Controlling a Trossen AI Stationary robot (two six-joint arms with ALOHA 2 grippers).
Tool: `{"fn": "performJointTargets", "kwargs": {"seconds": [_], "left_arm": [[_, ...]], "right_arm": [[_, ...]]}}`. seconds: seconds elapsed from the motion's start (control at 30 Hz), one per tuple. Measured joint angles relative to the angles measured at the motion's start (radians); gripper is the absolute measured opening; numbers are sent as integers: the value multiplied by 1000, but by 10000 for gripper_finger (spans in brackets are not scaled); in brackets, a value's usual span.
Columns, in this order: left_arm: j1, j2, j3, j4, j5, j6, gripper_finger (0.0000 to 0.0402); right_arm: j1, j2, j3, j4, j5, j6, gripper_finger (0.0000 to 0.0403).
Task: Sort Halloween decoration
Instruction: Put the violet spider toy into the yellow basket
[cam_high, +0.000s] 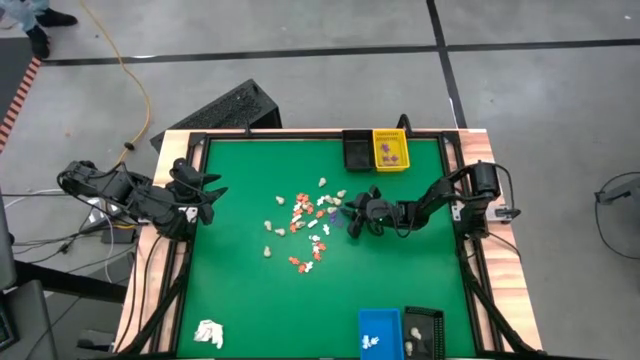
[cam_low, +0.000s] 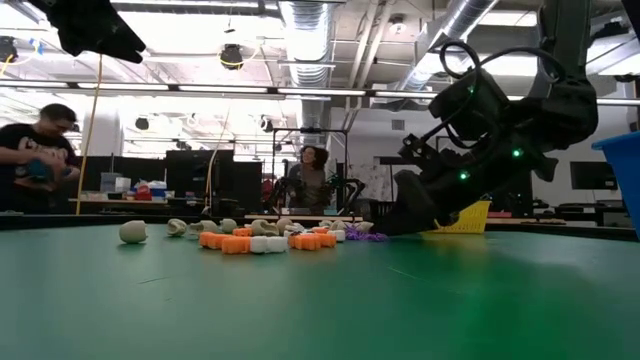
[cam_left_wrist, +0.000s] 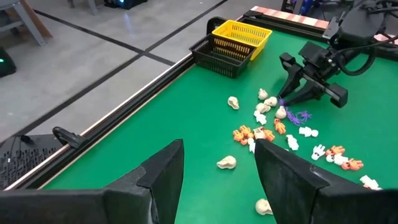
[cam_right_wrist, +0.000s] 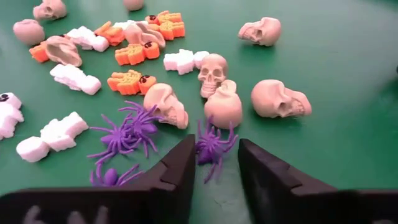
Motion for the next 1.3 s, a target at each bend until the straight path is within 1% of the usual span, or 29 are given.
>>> {"fn": "performJointTargets", "kwargs": {"seconds": [0.23,0.3,0.43,0.57,0.73,0.83,0.97,1.07,1.17,1.3], "left_arm": [[0,0,0,-1,0,8,189],[0,0,0,-1,0,8,189],[0,0,0,-1,0,8,189],[0,0,0,0,-3,8,189],[0,0,0,0,-22,8,189],[0,0,0,0,-23,8,189],[0,0,0,0,-23,8,189],[0,0,0,1,-23,7,189],[0,0,0,0,-21,-1,189],[0,0,0,1,-16,-2,189]], "right_arm": [[1,-2,-2,7,4,20,27],[4,-2,-2,27,3,21,8],[17,-10,-4,61,5,22,7],[23,-79,-4,35,9,20,3],[20,-224,-4,-74,106,-6,2],[4,-341,-3,-188,199,-26,1],[-50,-493,-3,-363,330,-28,1],[-113,-584,-3,-489,378,-25,0],[-197,-641,-3,-559,388,-7,0],[-312,-659,-3,-609,362,28,2]]}}
